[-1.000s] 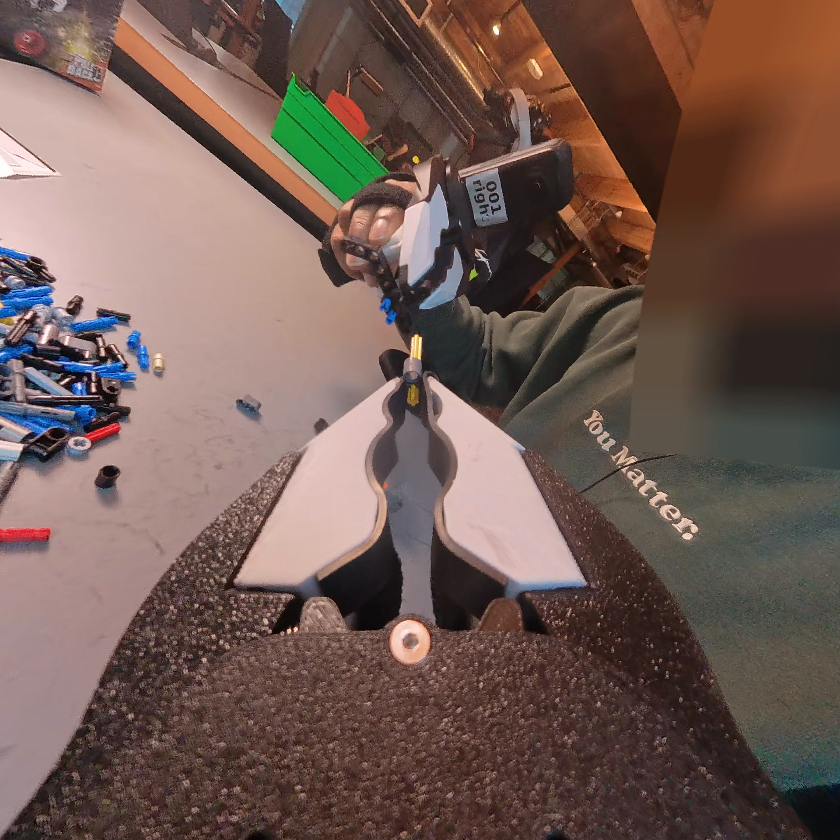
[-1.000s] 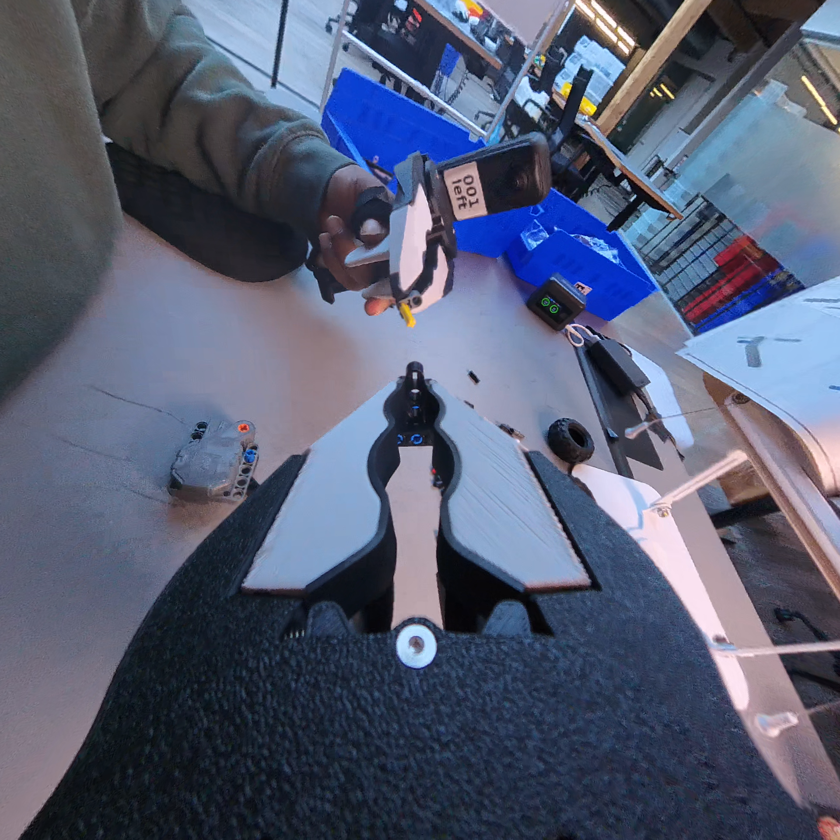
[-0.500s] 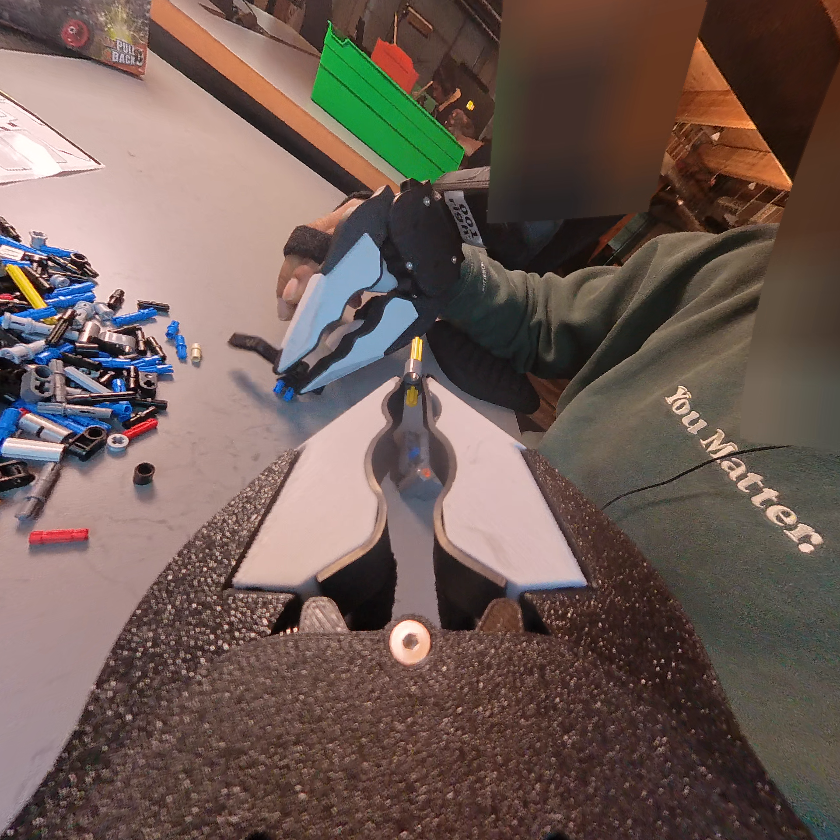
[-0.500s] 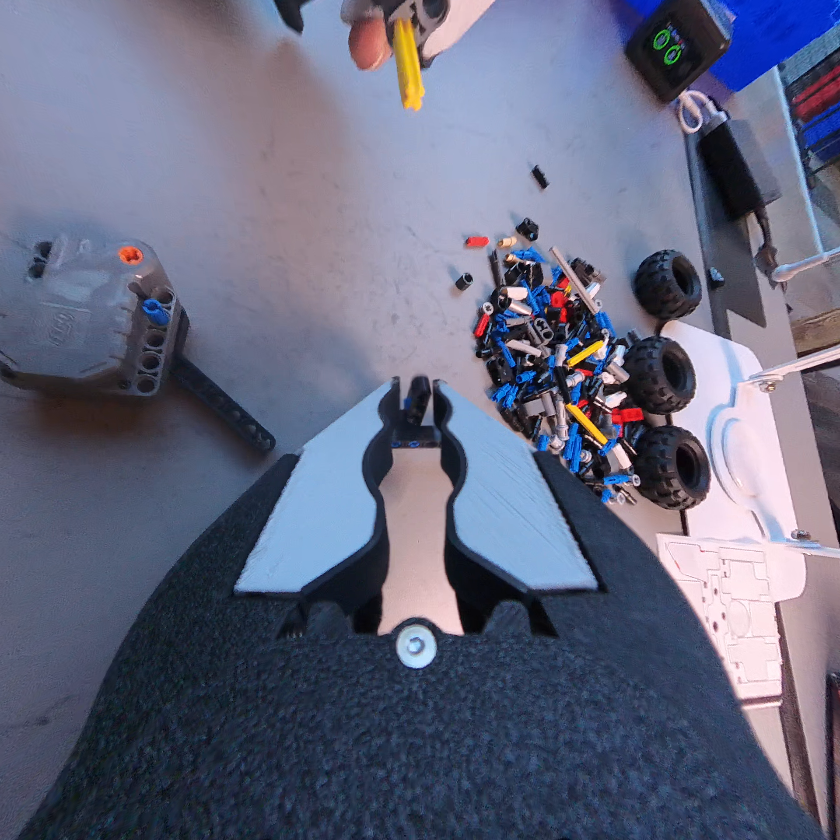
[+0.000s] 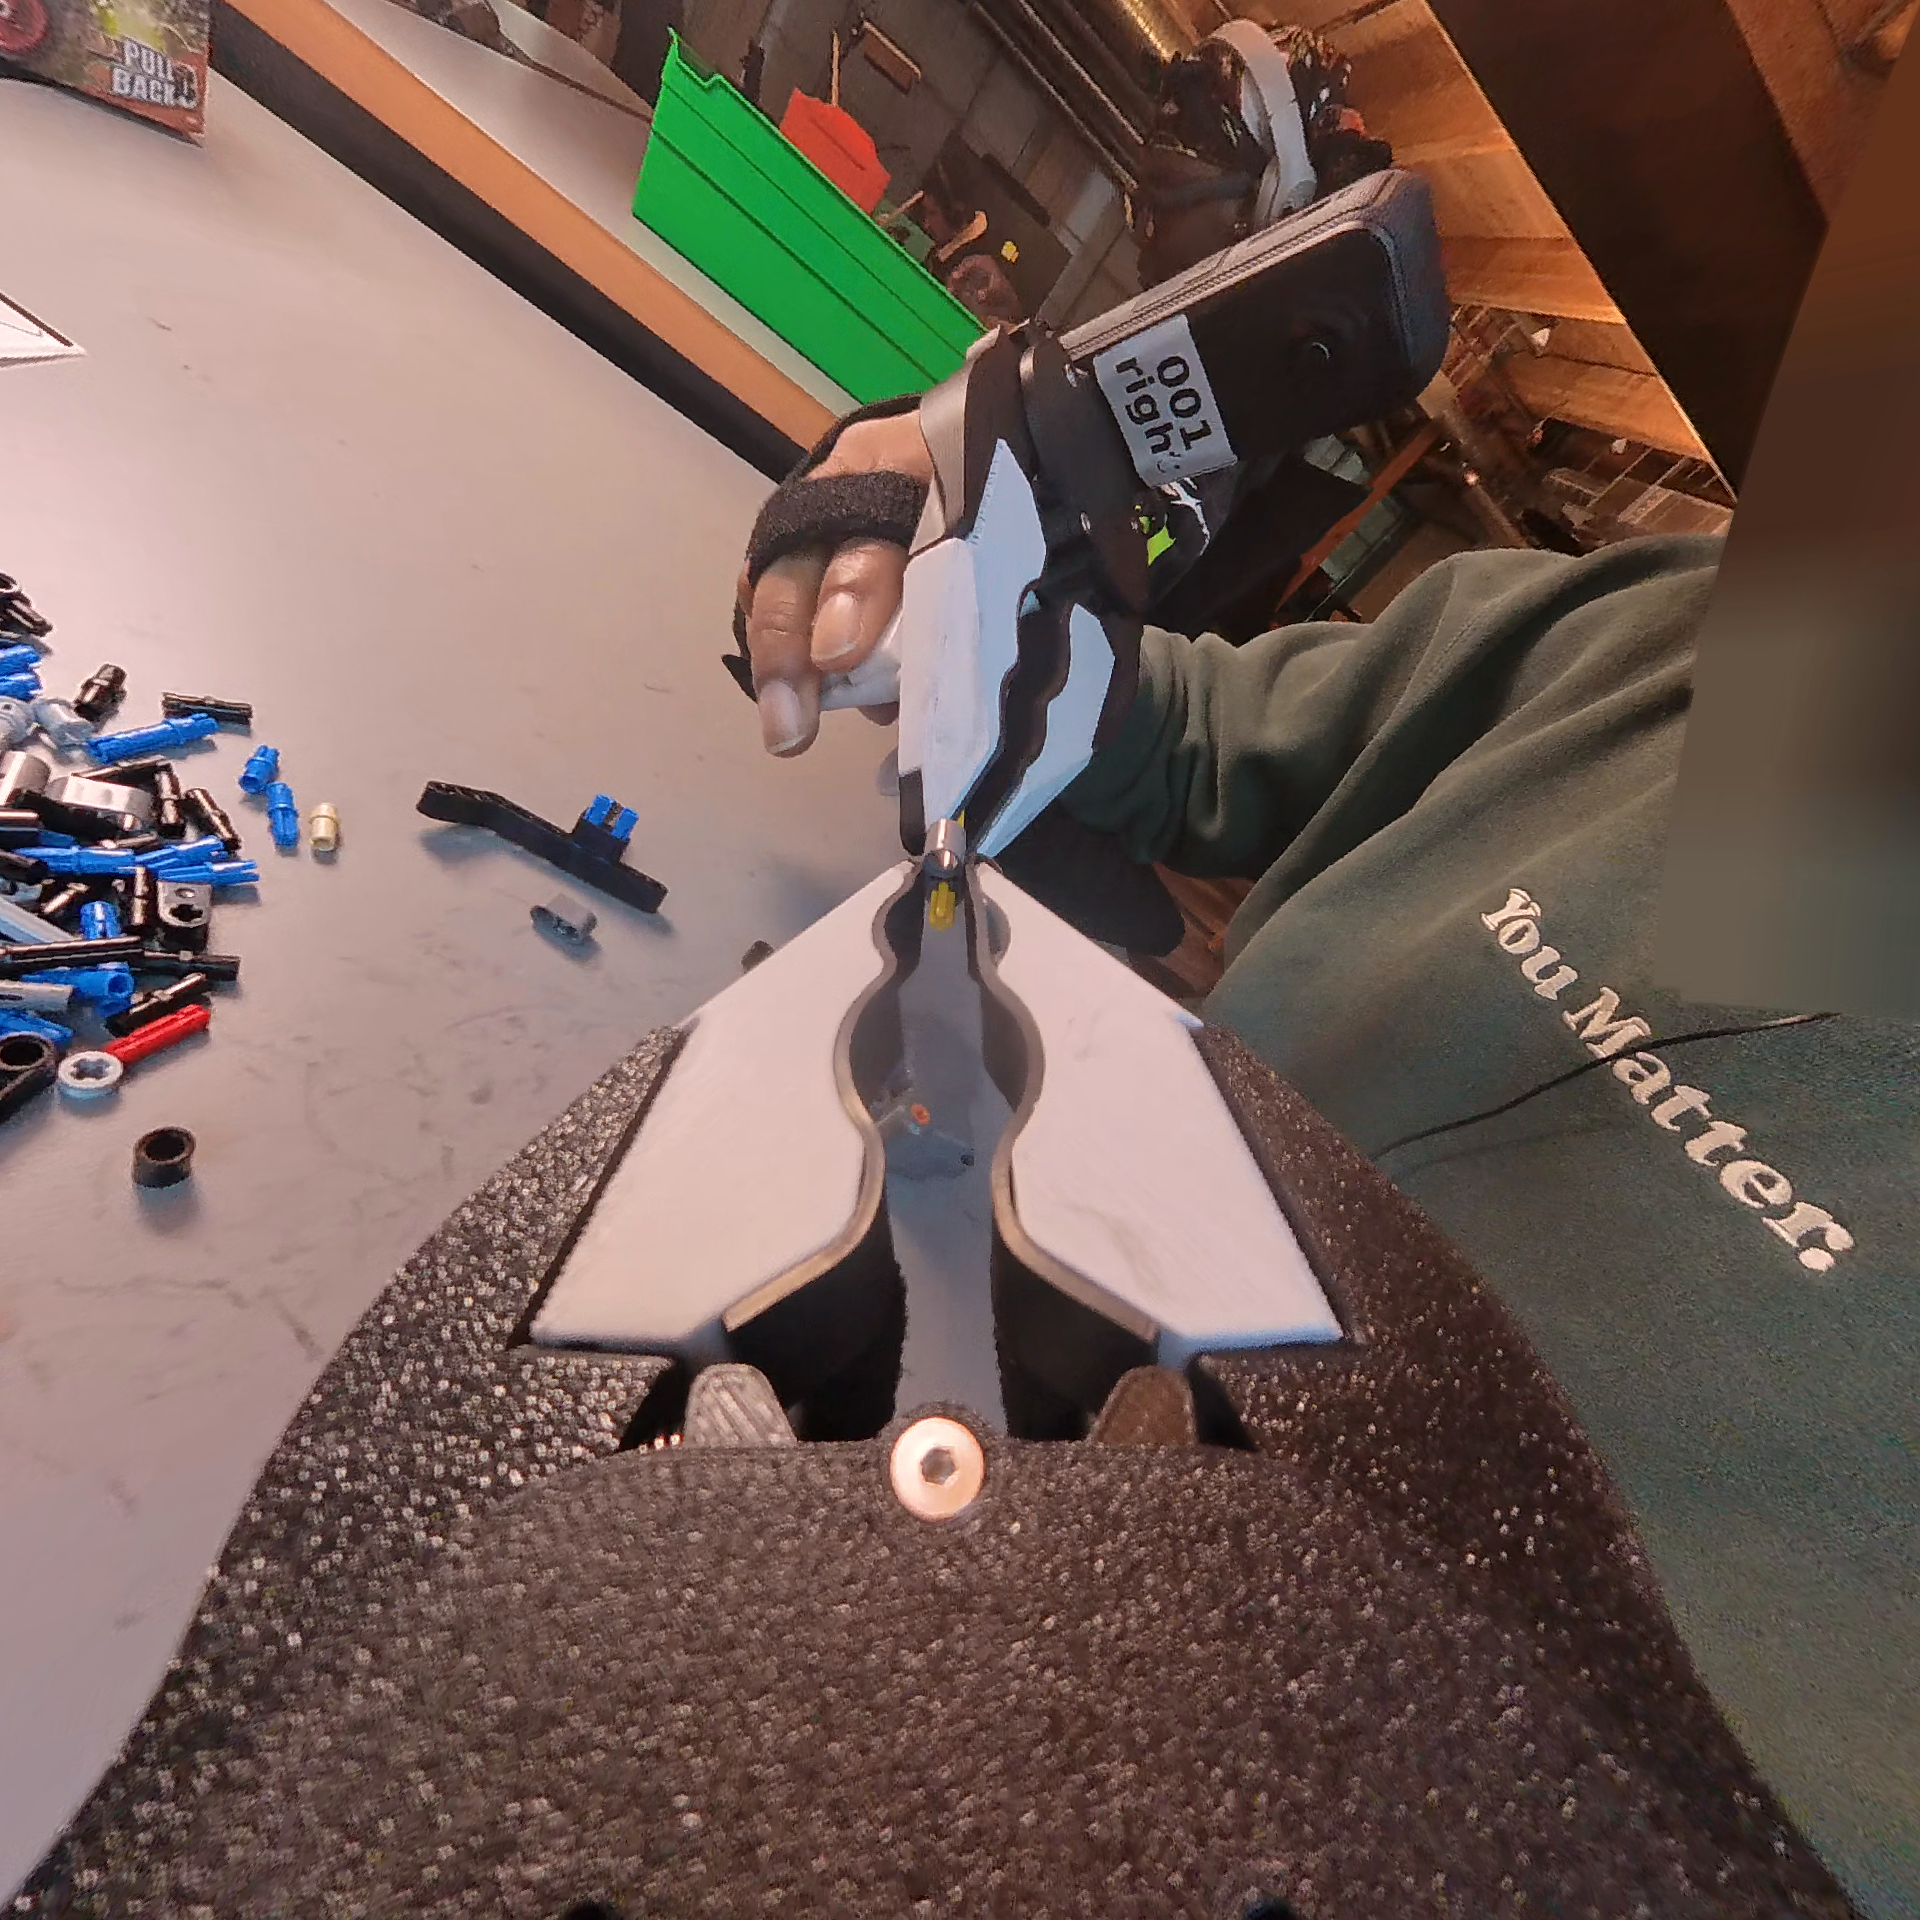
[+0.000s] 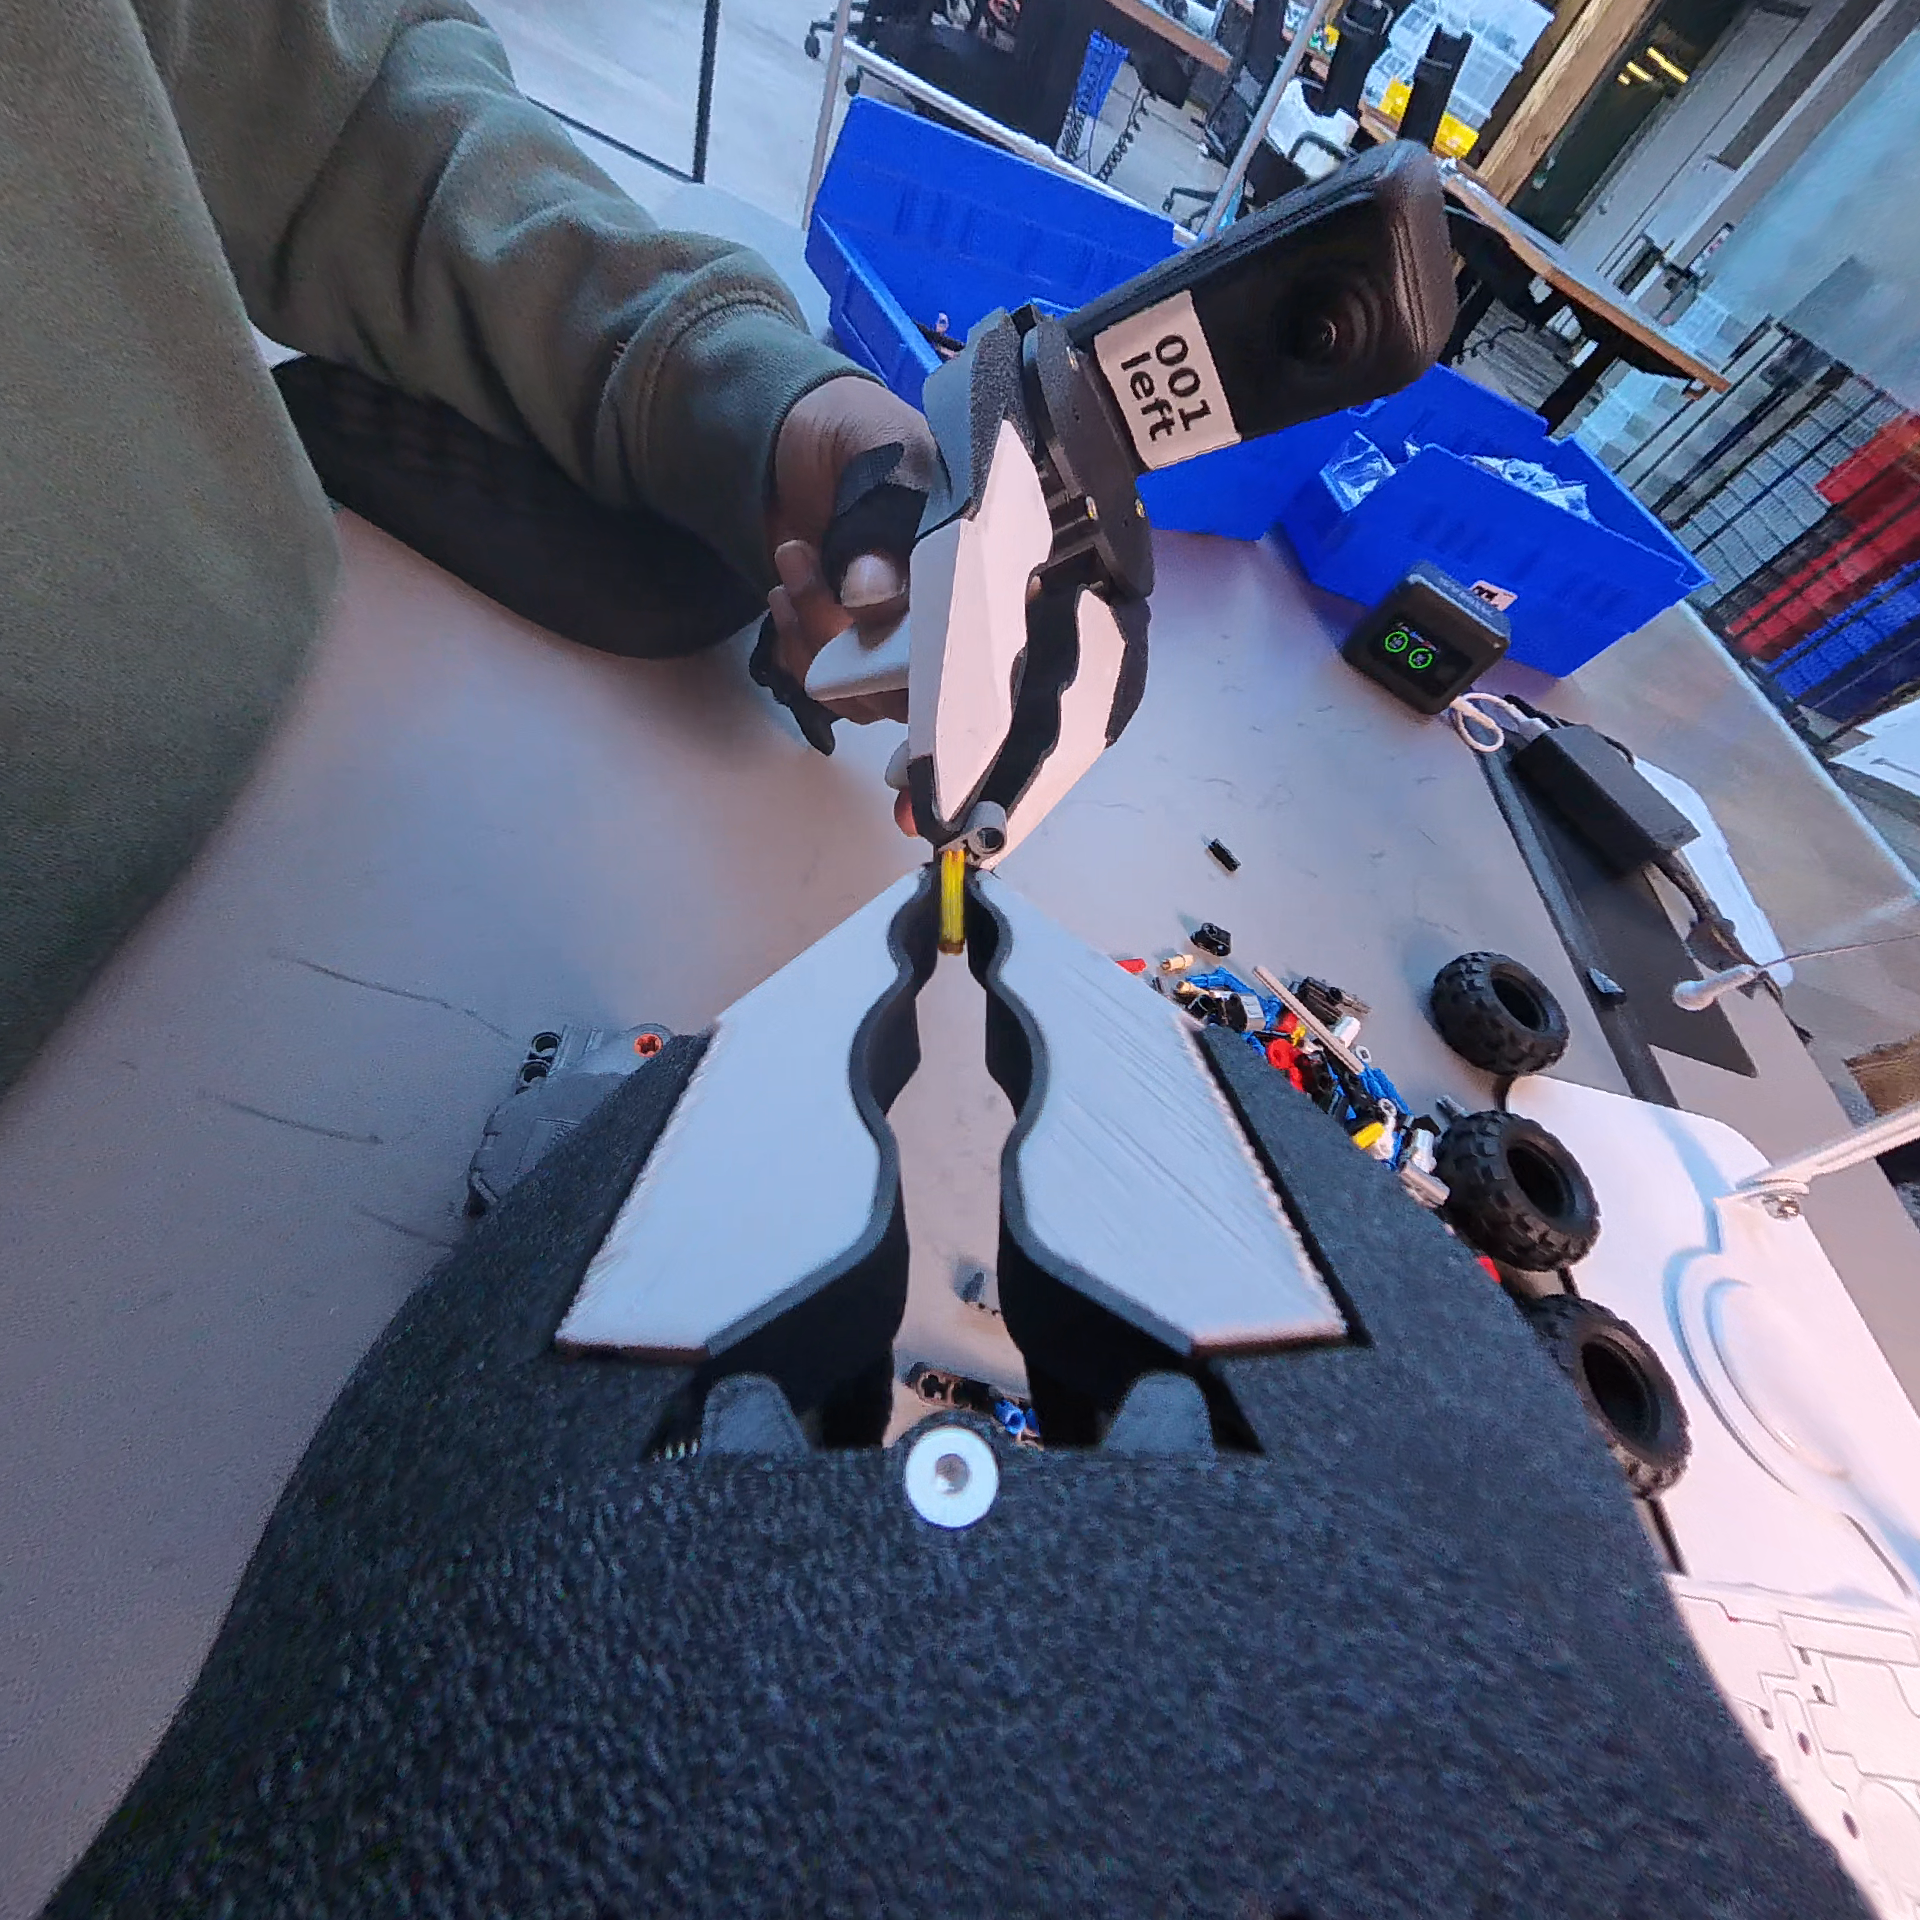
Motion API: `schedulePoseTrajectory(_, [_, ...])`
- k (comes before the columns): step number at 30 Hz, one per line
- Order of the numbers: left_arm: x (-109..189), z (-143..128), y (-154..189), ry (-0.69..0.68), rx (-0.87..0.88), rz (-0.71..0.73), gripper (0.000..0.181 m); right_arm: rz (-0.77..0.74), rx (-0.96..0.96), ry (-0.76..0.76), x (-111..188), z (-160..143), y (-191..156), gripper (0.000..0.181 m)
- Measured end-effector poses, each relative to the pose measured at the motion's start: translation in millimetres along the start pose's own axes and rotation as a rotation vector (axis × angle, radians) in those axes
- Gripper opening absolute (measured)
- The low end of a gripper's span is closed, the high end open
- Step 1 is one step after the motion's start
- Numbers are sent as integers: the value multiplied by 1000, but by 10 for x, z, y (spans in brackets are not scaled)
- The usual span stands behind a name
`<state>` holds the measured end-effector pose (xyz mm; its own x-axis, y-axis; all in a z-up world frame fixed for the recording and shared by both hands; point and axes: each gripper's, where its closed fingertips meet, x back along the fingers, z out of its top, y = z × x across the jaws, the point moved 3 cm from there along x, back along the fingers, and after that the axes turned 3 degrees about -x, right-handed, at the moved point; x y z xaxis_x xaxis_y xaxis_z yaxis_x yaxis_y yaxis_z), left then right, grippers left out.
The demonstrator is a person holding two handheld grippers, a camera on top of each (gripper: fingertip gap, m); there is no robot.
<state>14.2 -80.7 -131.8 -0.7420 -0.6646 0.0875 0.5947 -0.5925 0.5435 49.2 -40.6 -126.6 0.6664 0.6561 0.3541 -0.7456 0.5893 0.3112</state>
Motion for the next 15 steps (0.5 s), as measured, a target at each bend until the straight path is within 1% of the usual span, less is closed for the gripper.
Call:
schedulePoseTrajectory(3, [-5, 6, 2, -5, -21, 22, 7, 0, -3, 1, 4, 1, 4, 4])
schedulePoseTrajectory(5, [-11, 20, 42, -8, -66, 25, 8, 13, -20, 34, 24, 33, 14, 3])
schedulePoseTrajectory(7, [-30, 18, 97, -27, -119, 23, 20, 18, -42, 65, 60, 48, 43, 3])
schedulePoseTrajectory(9, [-48, -3, 110, -52, -158, 46, 24, 20, -55, 84, 82, 46, 56, 3])
schedulePoseTrajectory(15, [-34, 22, 68, -37, -148, 82, 16, 45, -44, 45, 35, -10, 0, 3])
